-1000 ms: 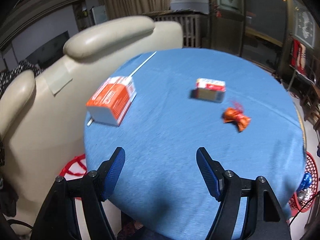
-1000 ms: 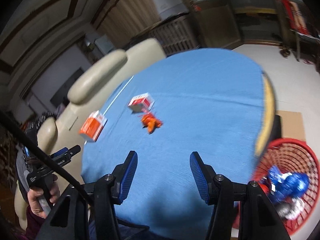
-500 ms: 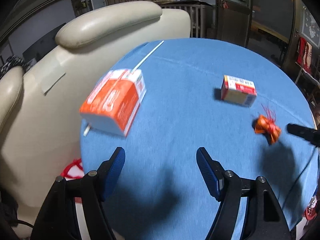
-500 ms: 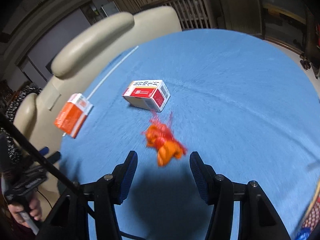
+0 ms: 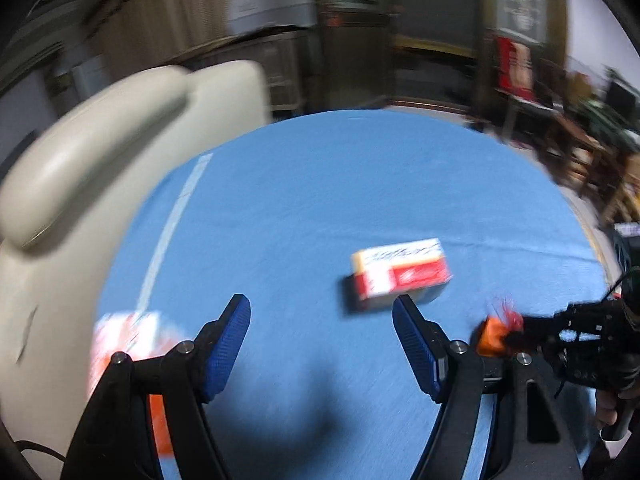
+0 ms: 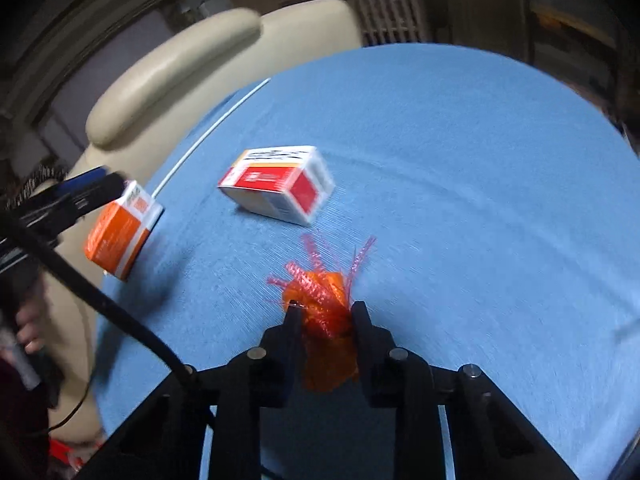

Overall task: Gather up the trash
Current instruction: 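Close the right tool on the orange mesh bag, then grasp the white-and-red medicine box with the left tool while the right tool holds the orange bag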

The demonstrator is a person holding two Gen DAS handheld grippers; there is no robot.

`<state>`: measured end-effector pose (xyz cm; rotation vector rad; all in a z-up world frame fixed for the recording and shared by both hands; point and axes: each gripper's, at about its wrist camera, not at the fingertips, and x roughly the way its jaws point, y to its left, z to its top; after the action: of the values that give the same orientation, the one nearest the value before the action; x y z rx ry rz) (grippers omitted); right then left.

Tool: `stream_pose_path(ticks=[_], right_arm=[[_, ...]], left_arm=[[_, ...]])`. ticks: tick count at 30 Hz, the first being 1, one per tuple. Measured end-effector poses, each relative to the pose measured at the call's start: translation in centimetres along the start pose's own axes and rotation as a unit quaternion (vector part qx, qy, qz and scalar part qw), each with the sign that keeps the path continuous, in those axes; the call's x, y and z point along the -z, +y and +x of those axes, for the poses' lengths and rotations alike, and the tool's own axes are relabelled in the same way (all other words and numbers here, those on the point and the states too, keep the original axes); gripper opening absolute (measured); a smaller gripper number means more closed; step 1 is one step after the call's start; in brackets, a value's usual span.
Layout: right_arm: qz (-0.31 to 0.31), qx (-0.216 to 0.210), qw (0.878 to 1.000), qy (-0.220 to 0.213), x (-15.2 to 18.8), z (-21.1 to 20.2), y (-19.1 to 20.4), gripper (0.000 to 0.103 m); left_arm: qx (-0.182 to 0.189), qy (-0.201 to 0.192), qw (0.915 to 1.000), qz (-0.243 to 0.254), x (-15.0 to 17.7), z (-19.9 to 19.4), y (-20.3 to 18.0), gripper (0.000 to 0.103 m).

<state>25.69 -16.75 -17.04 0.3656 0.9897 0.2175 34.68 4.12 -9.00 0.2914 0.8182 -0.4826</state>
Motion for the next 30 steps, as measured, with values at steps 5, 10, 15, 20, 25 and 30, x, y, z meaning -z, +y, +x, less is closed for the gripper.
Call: stream_pose_path(ticks=[5,10,15,20,25,30], right_arm=[[0.076,-0.012,0.997,-0.001,2.5,-2.5,-3.8,0.026],[0.130,-0.015,0.991,0.000,3.6,-3.4,-5.1,0.026],[0.129,0.006,0.992,0.005,3.2,-3.1,-4.5,0.026],[0.138,-0.003,0.990,0.003,3.3,-2.9,-4.9,0.026],[0.135,-0.013,0.991,0.006,2.4,-2.1,-4.8,0.026],[0.128,-0.025,0.991,0.001,2.5,-2.4,-4.9,0.026]], left_arm=[[0.098,0.012,0.9943,0.042,-3.1,4.0,-1.6,0.074],[0.171,0.031,0.9806,0.091,-5.0,7.3,-3.0,0.074],[0.233,0.076,0.9602,0.135,-4.7,9.9,-3.6,0.074],[0.233,0.098,0.9578,0.137,-3.0,10.5,-3.7,0.075],[0.197,0.092,0.9692,0.114,-1.5,9.3,-4.0,0.075],[0.152,0.093,0.9802,0.086,-0.6,8.8,-4.8,0.075]])
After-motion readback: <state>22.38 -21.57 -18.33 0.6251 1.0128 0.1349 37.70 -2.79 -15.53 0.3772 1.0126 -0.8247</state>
